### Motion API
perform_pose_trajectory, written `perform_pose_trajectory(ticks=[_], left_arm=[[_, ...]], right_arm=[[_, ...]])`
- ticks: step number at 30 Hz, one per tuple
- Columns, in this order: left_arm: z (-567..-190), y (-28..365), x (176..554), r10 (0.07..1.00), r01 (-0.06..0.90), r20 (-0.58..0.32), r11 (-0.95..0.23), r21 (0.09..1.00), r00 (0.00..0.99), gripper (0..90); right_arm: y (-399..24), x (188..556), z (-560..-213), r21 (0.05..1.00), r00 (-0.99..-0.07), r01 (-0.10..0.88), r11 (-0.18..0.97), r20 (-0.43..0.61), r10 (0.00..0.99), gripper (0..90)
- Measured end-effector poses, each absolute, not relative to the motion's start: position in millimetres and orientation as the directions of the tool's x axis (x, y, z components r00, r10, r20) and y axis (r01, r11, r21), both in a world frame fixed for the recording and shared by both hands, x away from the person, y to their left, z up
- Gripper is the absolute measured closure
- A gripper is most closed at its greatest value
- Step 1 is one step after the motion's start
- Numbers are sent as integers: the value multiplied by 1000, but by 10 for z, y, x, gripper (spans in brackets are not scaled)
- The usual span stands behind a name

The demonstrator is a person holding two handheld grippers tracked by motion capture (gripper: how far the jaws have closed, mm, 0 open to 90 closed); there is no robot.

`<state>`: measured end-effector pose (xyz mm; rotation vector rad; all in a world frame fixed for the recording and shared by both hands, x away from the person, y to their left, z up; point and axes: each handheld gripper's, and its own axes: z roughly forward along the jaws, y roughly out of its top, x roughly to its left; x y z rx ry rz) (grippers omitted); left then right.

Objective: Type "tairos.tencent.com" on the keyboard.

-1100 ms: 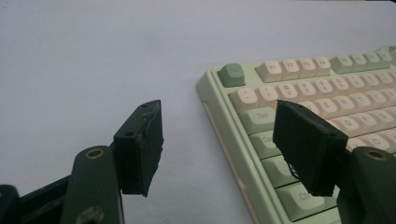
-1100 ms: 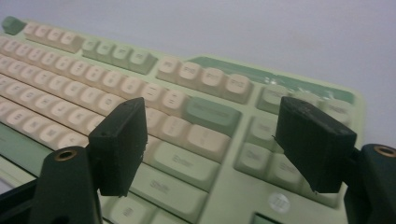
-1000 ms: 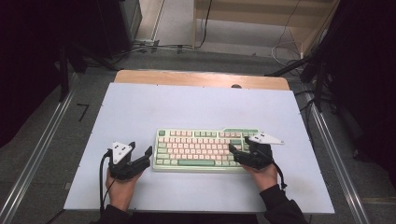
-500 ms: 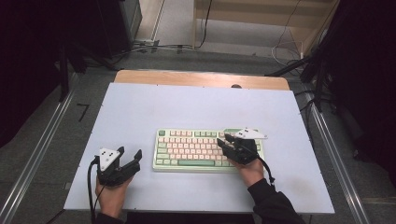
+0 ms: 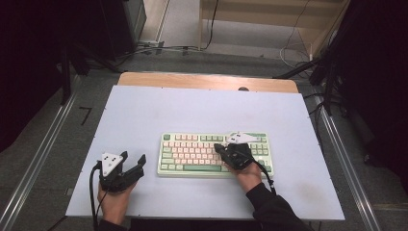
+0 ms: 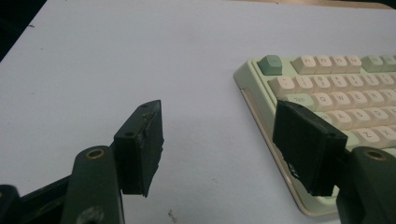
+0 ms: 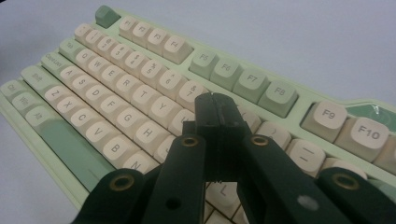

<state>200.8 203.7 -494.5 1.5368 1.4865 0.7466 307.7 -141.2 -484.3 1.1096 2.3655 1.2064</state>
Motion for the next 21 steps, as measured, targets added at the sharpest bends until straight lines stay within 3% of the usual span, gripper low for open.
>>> perform_pose_trajectory(ticks=[21], left_arm=[[-4948, 2055, 2012, 983, 483, -140, 66, 873, 118, 339]], right_arm=[[-1350, 3111, -4888, 760, -668, 527, 380, 93, 738, 876]])
